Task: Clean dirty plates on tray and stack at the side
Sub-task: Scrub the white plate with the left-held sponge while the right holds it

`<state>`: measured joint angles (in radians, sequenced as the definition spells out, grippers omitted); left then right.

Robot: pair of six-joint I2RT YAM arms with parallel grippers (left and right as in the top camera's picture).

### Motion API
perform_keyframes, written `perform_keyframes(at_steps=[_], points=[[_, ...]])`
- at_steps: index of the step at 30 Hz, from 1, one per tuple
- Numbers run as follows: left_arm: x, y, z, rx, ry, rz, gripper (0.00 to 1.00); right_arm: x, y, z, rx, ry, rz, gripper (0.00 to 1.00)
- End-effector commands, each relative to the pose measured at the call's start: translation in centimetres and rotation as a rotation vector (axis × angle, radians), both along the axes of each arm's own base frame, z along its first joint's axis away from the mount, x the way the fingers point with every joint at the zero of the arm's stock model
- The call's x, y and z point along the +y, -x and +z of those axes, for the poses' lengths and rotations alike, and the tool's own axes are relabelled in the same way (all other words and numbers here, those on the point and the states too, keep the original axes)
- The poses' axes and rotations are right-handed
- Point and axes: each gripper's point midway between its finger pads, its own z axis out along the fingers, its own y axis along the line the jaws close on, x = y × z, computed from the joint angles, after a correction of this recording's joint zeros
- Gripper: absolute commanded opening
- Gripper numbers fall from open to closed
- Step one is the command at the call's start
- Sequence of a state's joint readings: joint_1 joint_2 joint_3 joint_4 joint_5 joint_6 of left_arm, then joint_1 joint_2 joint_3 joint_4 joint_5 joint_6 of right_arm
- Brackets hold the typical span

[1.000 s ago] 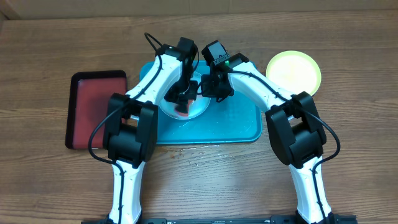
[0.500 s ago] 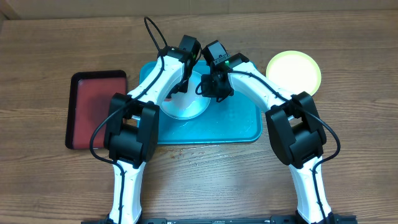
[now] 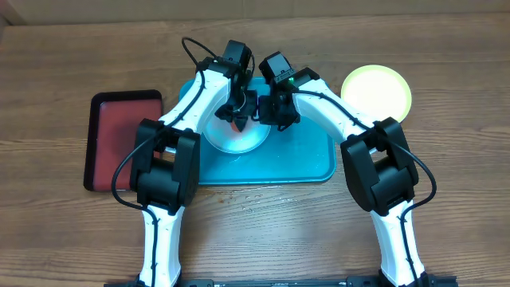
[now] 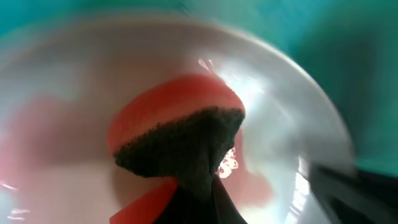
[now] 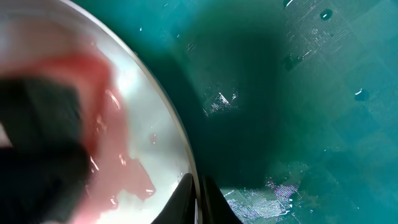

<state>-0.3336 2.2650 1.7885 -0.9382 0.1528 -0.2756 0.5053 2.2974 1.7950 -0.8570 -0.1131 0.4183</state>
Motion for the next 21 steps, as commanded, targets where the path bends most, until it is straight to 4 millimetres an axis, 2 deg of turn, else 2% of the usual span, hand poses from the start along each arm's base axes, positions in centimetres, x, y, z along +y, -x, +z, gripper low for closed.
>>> perform_keyframes(at_steps=[1,6,11,16,21], points=[[-2.8,2.9,0.6,0.110,0.128,-0.043,0.04,-1.0,0.0,-0.8,0.002,0.049,-0.004,0.05],[-1.6,5.0,0.4,0.165,0.075,-0.182,0.04,-1.0,0.0,-0.8,0.001,0.049,-0.004,0.05],[2.1,5.7,-0.1,0.189,-0.130,-0.194,0.04,-1.0,0.0,-0.8,0.002,0.049,-0.004,0.05],[6.9,4.5,0.1,0.132,-0.412,-0.189,0.04,-1.0,0.1,-0.8,0.002,0.050,-0.004,0.05],[9.4,2.0,1.0,0.021,-0.581,-0.133,0.04,-1.0,0.0,-0.8,0.002,0.049,-0.004,0.05]])
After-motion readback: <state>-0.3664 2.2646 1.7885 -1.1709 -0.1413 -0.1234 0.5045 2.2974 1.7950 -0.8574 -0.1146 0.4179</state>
